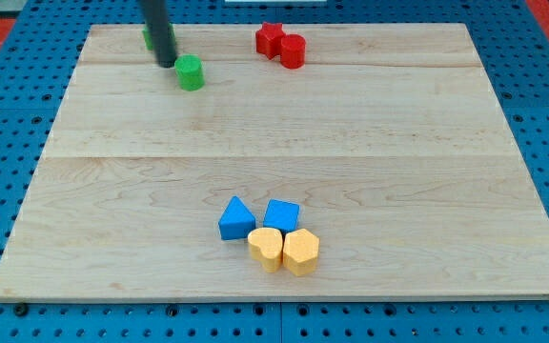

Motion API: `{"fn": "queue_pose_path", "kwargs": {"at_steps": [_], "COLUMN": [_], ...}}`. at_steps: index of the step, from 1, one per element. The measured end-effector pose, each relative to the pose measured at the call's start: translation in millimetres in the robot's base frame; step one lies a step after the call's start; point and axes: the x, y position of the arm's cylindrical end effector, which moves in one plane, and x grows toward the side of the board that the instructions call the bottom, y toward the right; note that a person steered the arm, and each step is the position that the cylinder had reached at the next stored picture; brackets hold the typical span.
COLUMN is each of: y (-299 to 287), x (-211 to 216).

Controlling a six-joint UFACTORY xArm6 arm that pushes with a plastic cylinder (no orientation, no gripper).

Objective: Slide the green star closer to the green circle

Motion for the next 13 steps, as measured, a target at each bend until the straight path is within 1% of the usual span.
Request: {"fn": "queue_pose_path", "kwargs": {"at_steps": [1, 2, 3, 4, 5, 6, 7, 8, 9, 10, 11, 12, 13], "y": [45, 65, 29, -70, -110, -108, -115, -111, -95, -34, -21, -32, 25], "x": [51, 99, 89, 70, 12, -55, -82, -83, -81, -60, -54, -83, -63]}}
